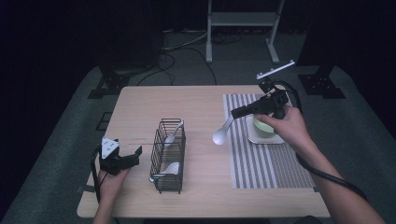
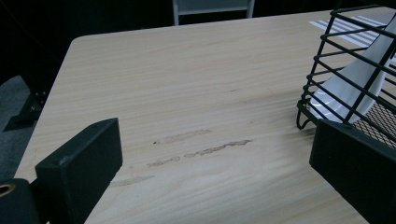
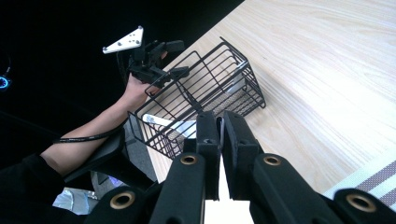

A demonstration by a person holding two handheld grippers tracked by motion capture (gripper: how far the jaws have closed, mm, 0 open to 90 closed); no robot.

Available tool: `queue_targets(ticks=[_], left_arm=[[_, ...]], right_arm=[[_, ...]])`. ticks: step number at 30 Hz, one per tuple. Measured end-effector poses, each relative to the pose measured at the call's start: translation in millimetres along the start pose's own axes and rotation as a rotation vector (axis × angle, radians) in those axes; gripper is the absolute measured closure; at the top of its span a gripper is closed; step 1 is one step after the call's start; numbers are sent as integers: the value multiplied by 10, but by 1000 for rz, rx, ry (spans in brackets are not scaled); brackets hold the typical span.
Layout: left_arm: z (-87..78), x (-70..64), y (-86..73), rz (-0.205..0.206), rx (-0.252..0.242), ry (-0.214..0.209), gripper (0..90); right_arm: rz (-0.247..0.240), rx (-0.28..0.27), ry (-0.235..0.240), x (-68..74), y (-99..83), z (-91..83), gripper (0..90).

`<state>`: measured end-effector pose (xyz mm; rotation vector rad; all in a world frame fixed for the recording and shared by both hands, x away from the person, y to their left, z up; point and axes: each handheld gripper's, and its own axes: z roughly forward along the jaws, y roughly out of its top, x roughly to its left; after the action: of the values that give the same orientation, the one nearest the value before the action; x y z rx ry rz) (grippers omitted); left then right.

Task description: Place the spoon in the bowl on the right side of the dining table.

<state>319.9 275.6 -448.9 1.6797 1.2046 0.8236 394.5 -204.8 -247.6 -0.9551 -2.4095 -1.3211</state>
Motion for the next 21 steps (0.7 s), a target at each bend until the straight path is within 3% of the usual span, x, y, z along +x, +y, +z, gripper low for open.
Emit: queue_targets(ticks=[21], left_arm=[[1,-3,-2,3,3,1,15]], right_arm=[[54,-28,-61,-229,-135,-210,855]])
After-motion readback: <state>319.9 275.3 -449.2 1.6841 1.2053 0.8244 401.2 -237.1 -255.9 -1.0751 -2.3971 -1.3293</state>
